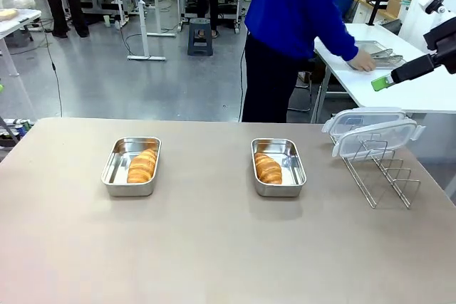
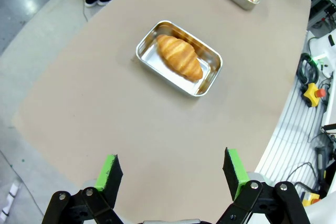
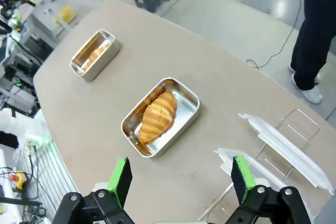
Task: Place the bread in airtight containers.
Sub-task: Once an object is inside an Airtight Container , place the container in the center of the table, then pick up one Airtight Container lid and hand it to the human, then release when the human grabs the Airtight Container lid.
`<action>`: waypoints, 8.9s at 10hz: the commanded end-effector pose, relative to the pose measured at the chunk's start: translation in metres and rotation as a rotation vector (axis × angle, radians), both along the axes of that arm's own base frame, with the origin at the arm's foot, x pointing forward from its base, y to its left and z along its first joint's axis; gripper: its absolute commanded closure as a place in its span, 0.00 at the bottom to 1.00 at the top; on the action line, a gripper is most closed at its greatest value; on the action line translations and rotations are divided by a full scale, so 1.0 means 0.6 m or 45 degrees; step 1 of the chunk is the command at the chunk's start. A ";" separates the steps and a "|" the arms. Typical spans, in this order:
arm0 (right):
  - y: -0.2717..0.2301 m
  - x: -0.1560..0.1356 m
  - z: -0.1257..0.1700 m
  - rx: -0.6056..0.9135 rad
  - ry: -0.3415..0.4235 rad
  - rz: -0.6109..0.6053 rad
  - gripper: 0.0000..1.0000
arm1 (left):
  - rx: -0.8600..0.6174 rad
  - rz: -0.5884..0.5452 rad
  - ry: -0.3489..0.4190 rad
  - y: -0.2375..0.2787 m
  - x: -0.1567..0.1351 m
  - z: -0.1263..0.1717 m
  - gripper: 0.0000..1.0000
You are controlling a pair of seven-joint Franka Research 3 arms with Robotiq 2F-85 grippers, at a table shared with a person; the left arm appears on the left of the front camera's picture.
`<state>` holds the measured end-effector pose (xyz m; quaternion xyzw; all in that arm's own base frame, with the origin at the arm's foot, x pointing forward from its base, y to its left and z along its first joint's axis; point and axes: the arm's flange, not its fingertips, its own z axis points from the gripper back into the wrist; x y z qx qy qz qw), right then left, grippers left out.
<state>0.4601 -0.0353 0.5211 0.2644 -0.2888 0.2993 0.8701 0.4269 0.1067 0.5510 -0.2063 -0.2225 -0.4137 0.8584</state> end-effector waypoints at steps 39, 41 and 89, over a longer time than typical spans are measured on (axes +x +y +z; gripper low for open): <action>0.109 0.107 -0.171 -1.564 -0.104 1.015 0.60 | -0.018 -0.007 -0.001 -0.001 0.001 0.005 0.00; 0.112 0.106 -0.171 -1.578 -0.109 1.023 1.00 | -0.018 -0.007 -0.001 -0.001 0.001 0.005 0.00; 0.290 -0.074 0.069 -1.289 -1.217 1.287 0.30 | -0.018 -0.007 -0.001 -0.001 0.001 0.005 0.00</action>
